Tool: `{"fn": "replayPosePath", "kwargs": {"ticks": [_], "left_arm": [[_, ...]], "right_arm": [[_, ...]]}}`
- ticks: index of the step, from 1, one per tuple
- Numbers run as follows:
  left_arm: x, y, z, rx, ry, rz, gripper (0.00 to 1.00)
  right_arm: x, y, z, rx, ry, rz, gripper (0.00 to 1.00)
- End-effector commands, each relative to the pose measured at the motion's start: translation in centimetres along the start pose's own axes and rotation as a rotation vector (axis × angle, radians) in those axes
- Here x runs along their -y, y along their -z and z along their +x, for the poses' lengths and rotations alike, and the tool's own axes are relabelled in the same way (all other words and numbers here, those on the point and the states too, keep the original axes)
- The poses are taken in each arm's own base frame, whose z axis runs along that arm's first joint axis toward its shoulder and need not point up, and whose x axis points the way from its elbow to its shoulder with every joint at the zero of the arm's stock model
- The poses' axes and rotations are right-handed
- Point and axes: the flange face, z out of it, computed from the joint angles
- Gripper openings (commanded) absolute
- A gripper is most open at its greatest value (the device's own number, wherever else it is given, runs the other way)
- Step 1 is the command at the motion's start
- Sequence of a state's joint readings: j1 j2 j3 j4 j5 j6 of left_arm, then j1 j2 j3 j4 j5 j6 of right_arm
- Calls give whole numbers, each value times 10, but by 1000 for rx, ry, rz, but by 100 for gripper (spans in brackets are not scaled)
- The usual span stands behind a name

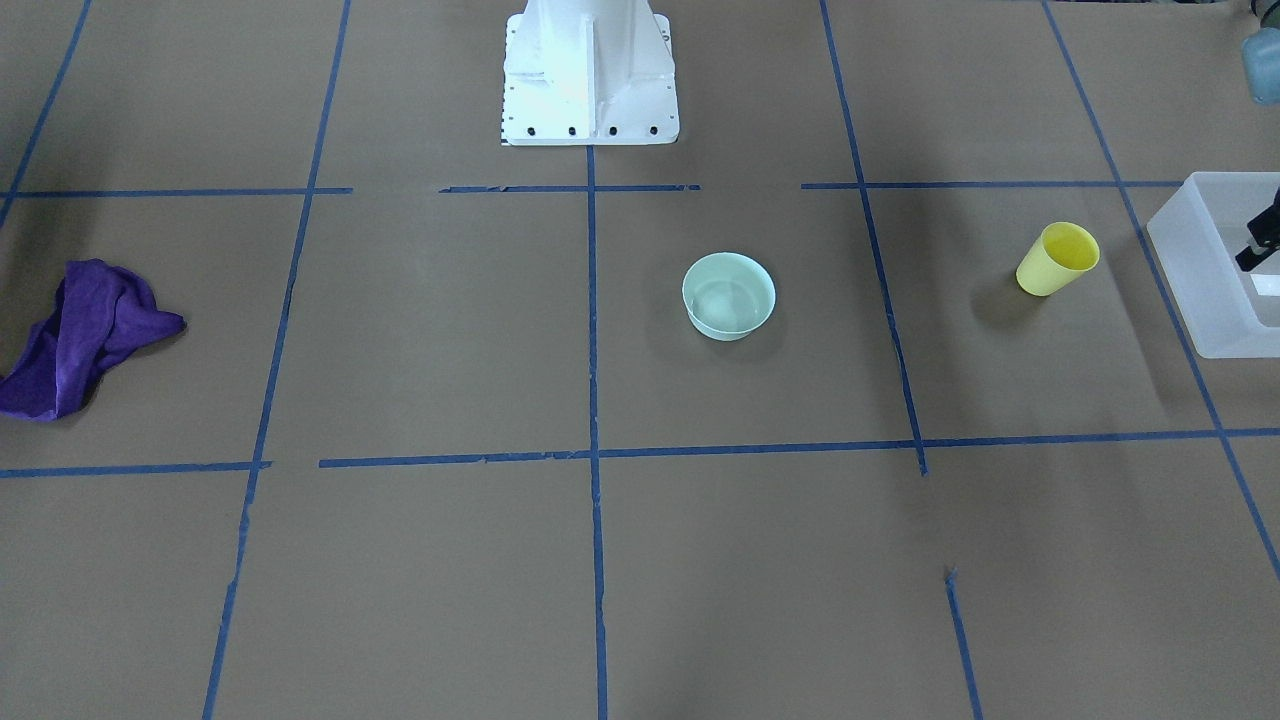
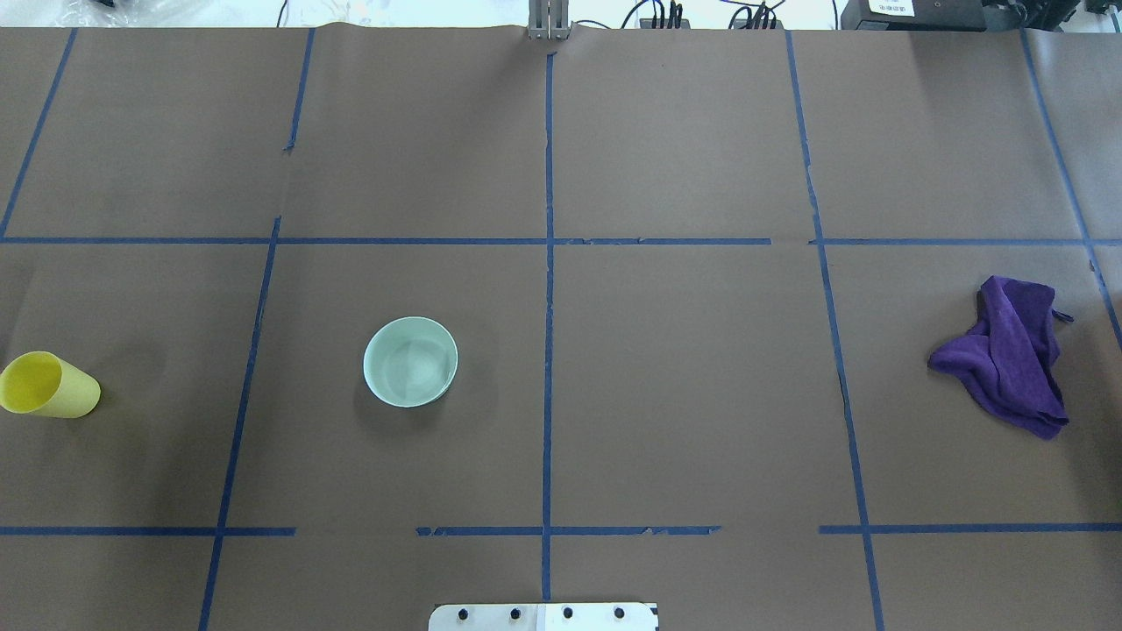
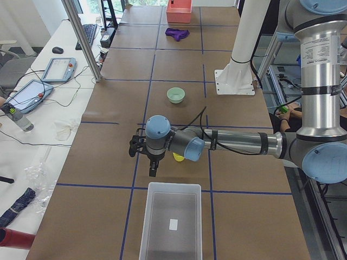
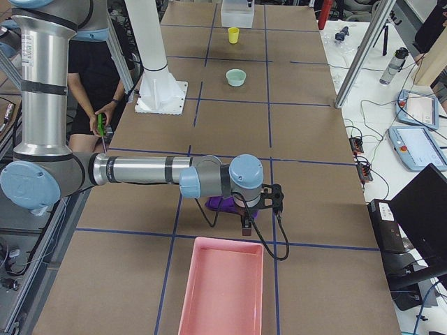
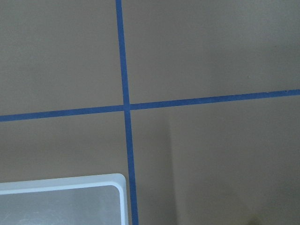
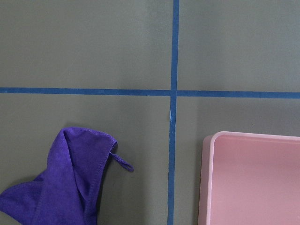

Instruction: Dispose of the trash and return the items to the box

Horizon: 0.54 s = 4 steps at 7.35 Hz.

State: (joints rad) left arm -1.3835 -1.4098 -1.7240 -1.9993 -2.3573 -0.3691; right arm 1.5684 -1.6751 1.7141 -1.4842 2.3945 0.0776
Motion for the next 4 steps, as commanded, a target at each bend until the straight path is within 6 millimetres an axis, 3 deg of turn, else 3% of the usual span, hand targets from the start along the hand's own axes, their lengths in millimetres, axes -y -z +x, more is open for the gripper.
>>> {"fn": "replayPosePath", "kwargs": {"ticks": [1, 3, 4], "left_arm": [[-33, -26, 31, -72, 58, 17, 100], [-41, -43, 62, -95, 85, -17, 100], [-45, -50, 68, -96, 88, -37, 100]], "right_arm": [[-2, -2, 1, 0, -3, -3, 100], [-2, 0, 0, 2, 0, 0, 100], [-2, 1, -1, 2, 2, 2, 100]]}}
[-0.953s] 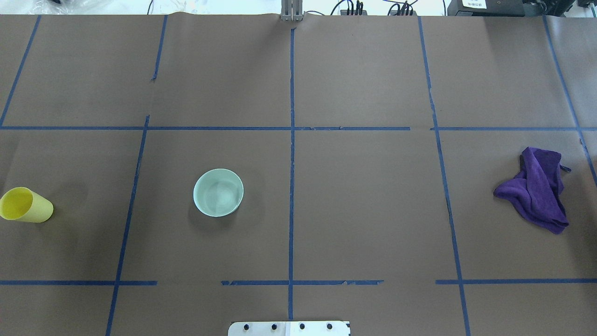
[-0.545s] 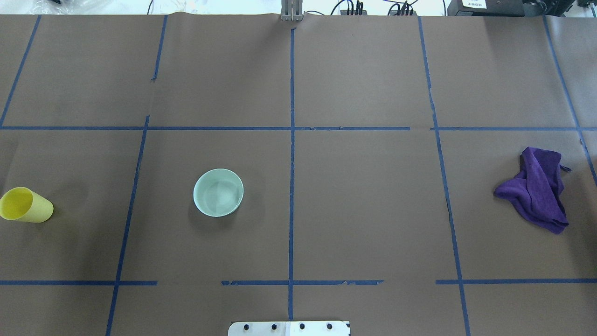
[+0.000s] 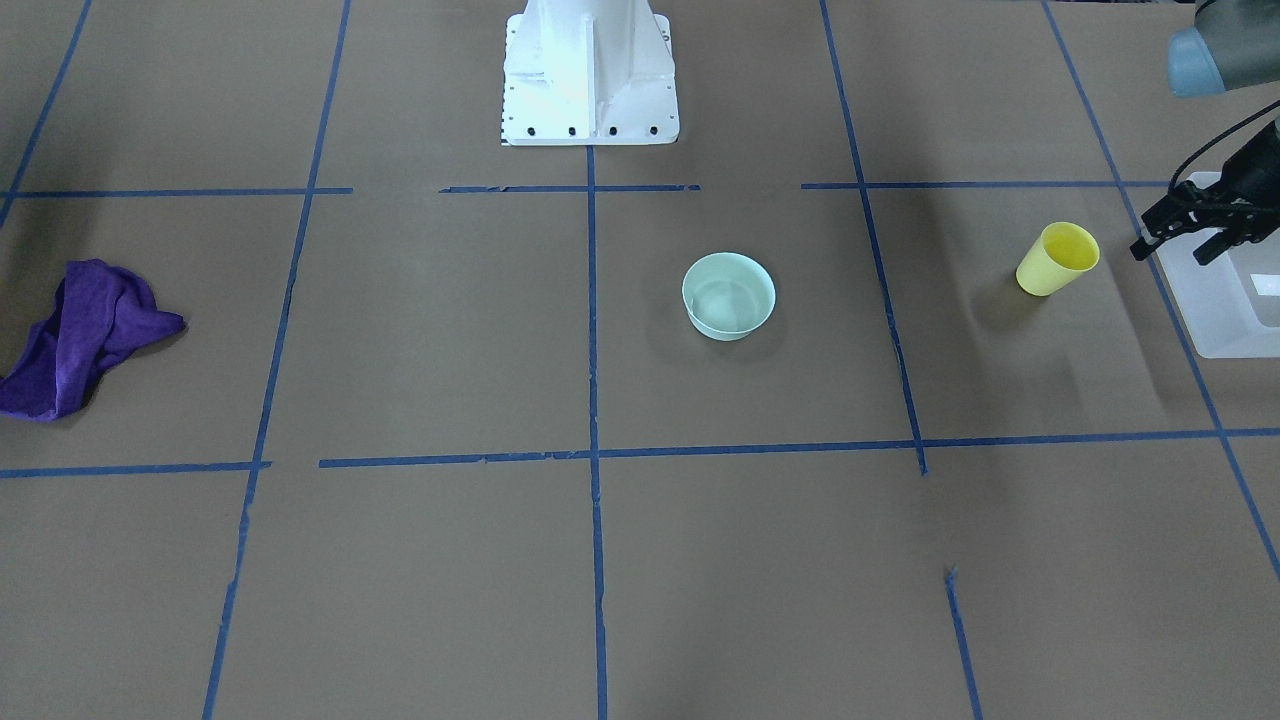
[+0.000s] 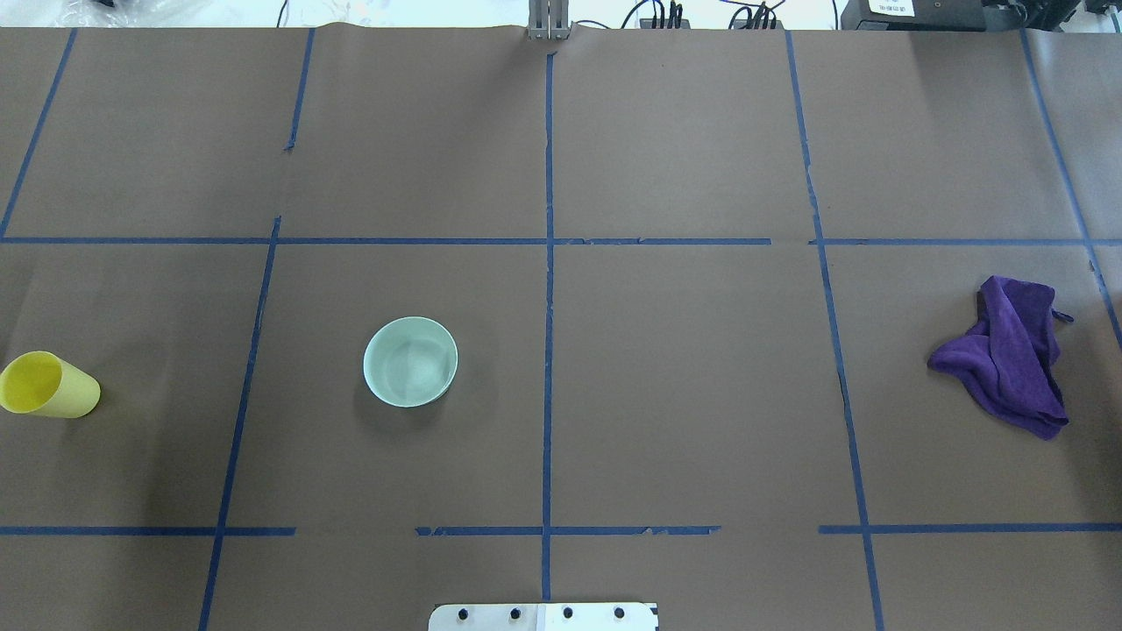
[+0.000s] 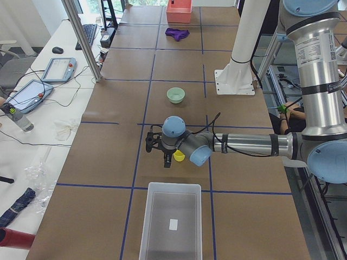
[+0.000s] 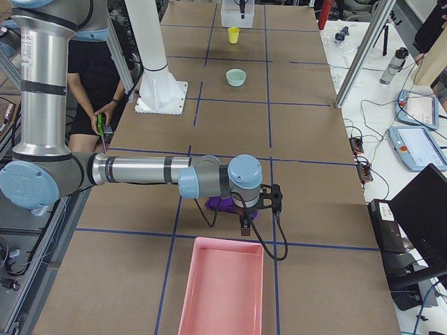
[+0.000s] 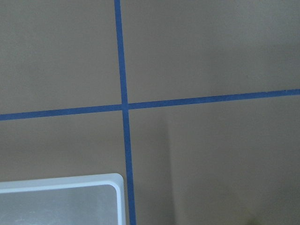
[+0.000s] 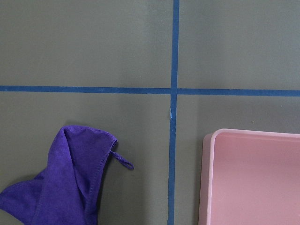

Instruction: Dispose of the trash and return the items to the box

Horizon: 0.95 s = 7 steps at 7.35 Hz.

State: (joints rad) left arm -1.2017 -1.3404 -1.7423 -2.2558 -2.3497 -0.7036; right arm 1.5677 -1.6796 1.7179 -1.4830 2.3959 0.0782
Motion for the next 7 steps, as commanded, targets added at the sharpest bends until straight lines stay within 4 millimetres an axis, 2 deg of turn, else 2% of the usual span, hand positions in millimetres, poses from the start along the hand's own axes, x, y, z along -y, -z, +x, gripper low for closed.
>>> {"fn": "replayPosePath", "kwargs": {"ticks": [1, 4, 7], "left_arm": [[-12, -22, 16, 7, -5, -41, 100], [-25, -44, 19, 28, -24, -89, 100], [-38, -53, 13, 40, -28, -123, 100]], "right_arm": [[0, 3, -3, -1, 5, 5, 100], [1, 3, -3, -1, 7, 6, 100], [0, 3, -3, -1, 7, 6, 100]]}}
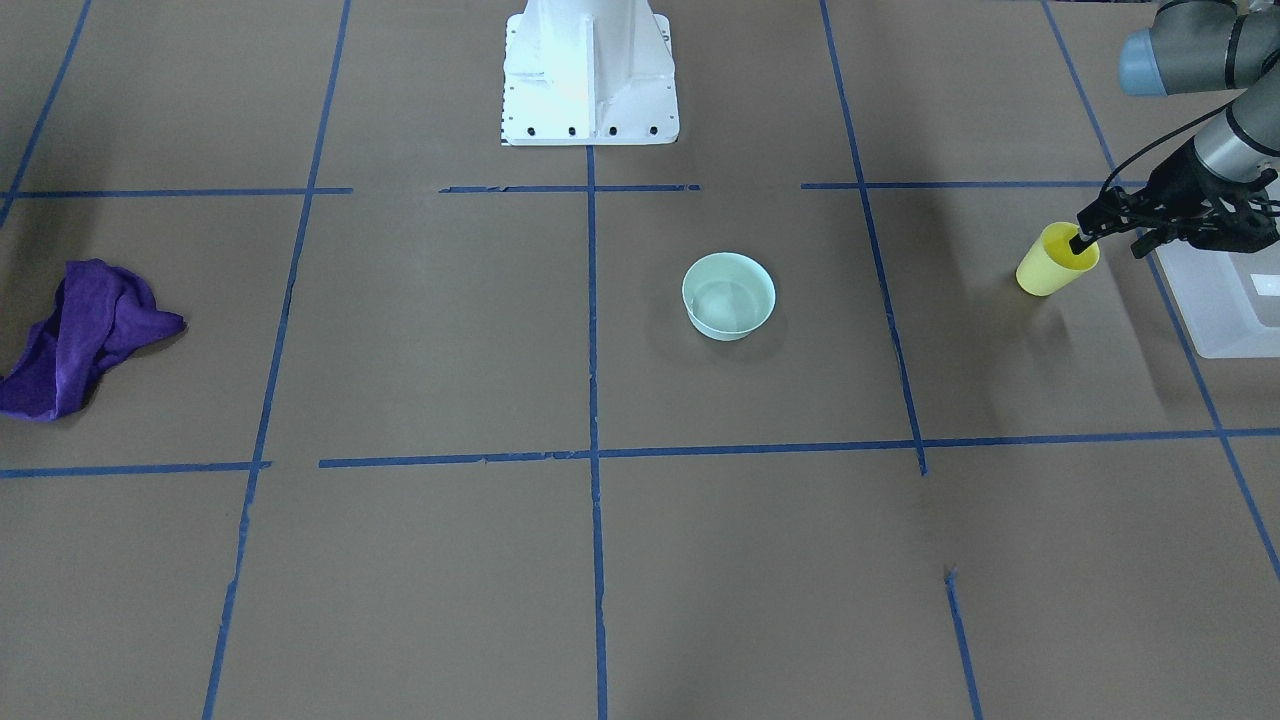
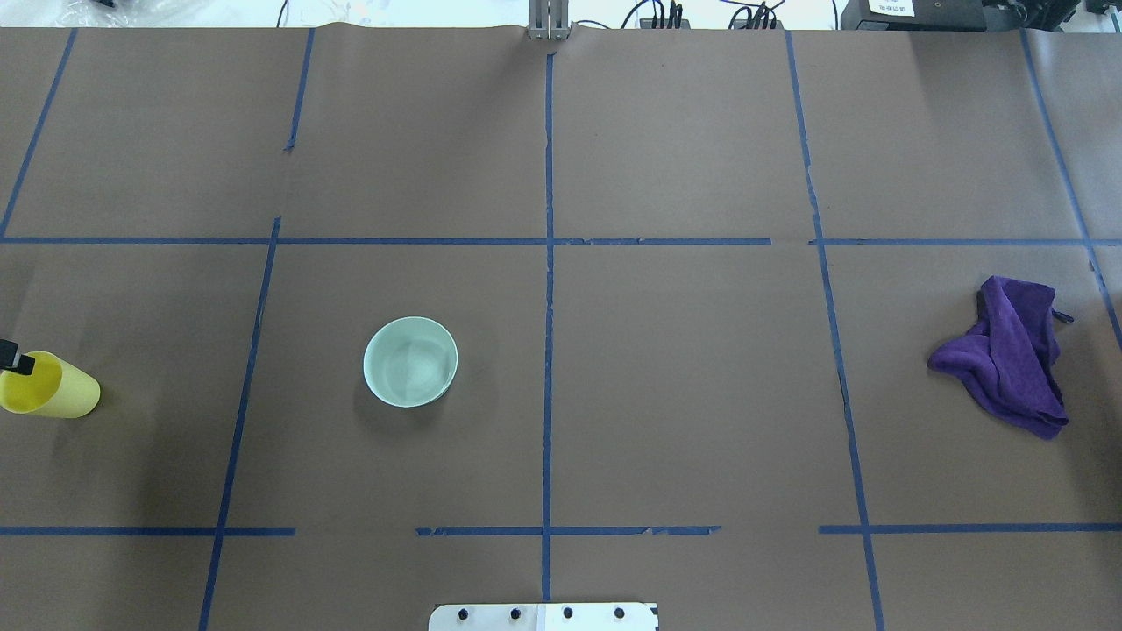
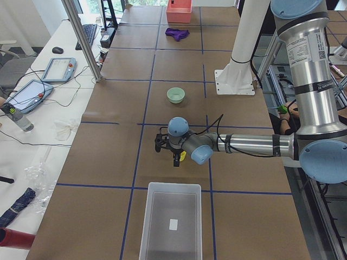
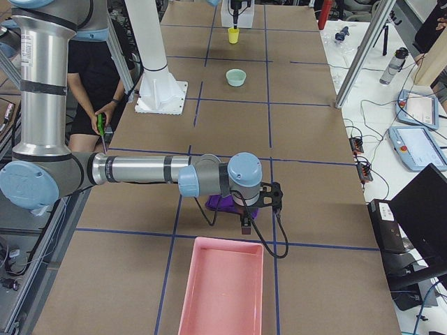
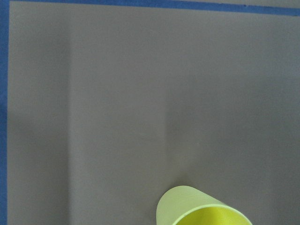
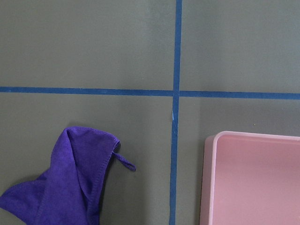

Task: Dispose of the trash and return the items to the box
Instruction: 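Grasp the yellow cup with the left gripper and lift it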

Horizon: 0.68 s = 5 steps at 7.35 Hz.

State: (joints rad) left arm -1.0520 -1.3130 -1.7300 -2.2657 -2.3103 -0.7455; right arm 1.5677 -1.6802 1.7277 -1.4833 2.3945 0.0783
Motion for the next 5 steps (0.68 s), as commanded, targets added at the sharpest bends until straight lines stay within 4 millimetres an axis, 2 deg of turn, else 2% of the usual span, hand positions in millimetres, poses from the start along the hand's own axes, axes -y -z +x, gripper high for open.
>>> {"fn": "replayPosePath", "kwargs": {"ticks": [1, 3, 5], "left_arm": [[-8, -9, -1, 7, -8, -27, 100], [-9, -14, -3, 12, 1, -37, 78], [0, -21, 0, 11, -3, -38, 55]], "right_arm": [[0, 0, 0, 0, 0, 0, 100], [-6, 9, -9, 1, 12, 11, 100], [-8, 10, -11, 1, 15, 13, 100]]}}
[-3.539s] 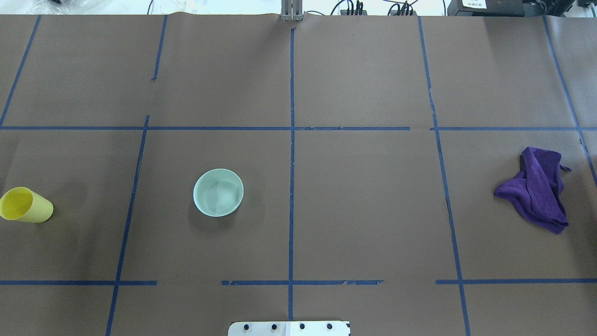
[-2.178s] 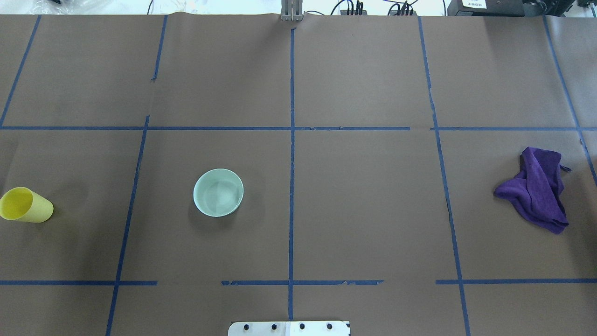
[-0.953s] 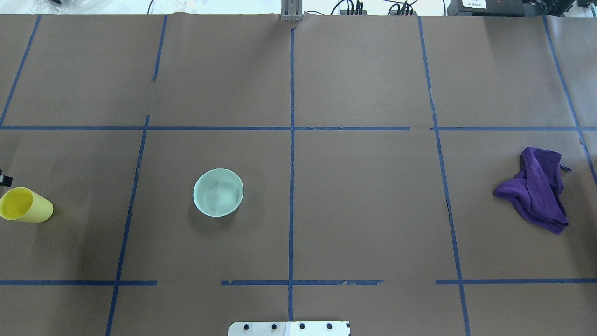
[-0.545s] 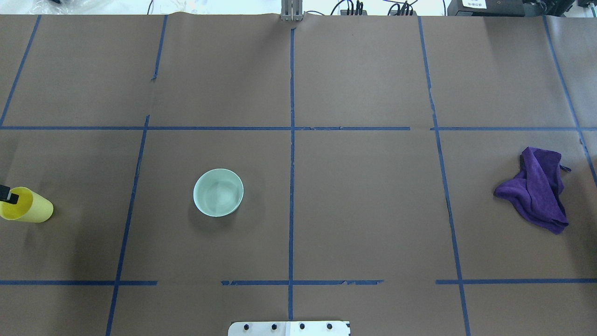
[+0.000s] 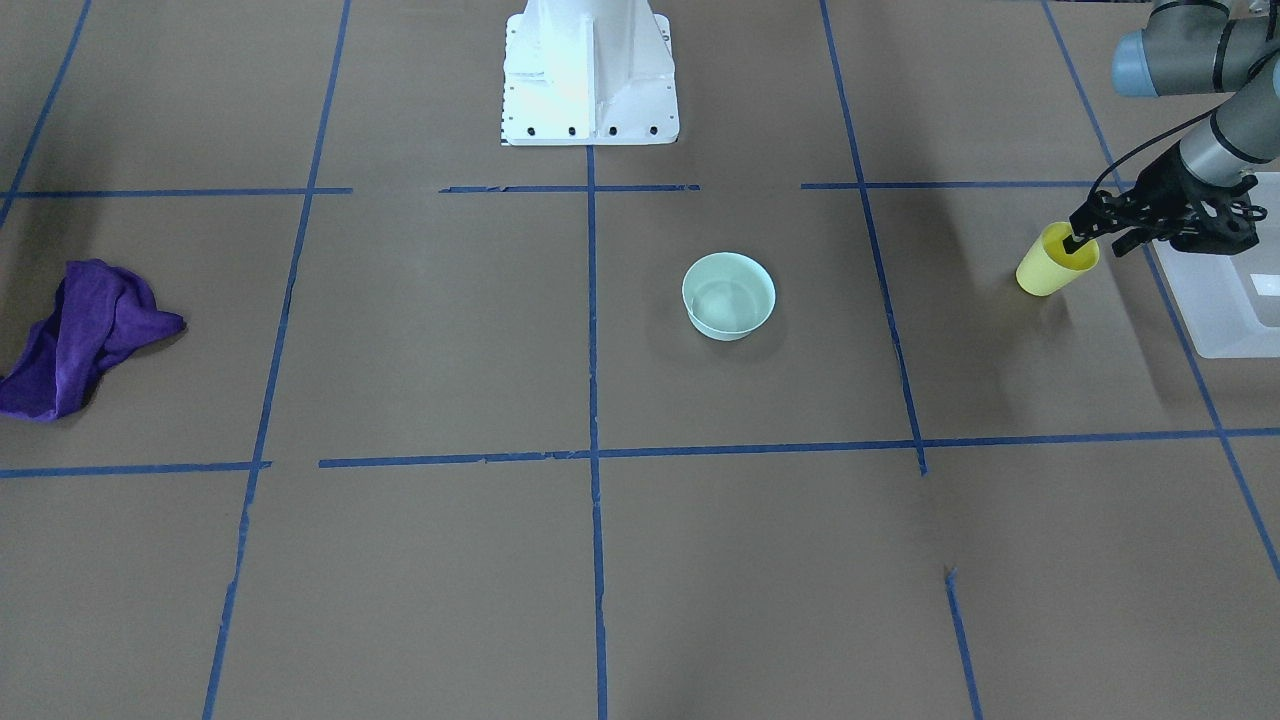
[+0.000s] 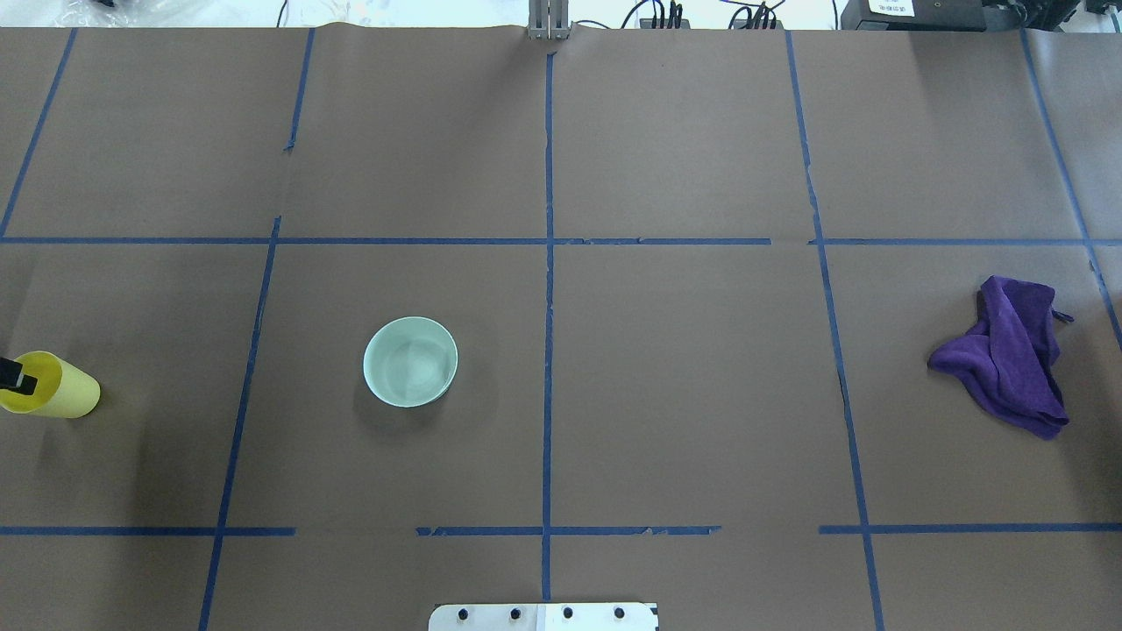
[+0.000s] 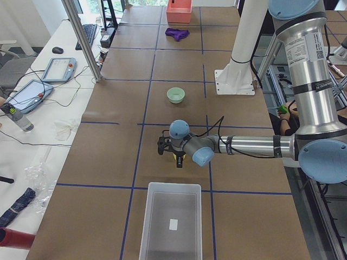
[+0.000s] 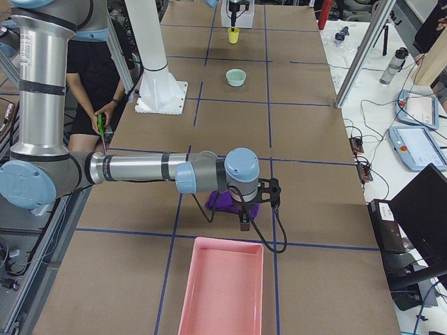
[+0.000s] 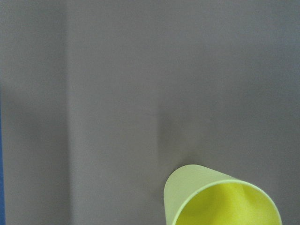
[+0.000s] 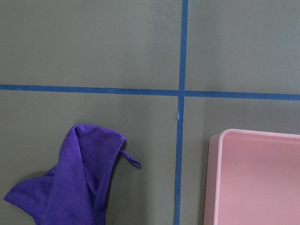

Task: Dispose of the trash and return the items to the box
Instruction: 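Grasp the yellow cup with the left gripper and lift it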

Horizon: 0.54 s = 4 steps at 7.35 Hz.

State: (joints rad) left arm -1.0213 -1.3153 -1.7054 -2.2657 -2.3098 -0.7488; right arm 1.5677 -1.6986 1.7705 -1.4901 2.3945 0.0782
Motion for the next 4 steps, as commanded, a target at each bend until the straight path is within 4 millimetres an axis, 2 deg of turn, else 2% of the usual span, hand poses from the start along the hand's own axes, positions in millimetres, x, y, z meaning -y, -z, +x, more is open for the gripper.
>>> {"fn": "replayPosePath", "kwargs": {"ticks": [1, 2, 3, 4], "left_arm": [[12, -8, 5, -1, 3, 0, 43], [18, -8, 10, -7, 24, 5, 24], [19, -7, 12, -8, 25, 7, 0], [18, -3, 13, -12, 22, 15, 0]], "right_arm": [[-2, 1, -1, 0, 2, 2, 100], [-2, 1, -1, 0, 2, 2, 100], [-2, 1, -1, 0, 2, 2, 100], [-2, 1, -1, 0, 2, 2, 100]]}}
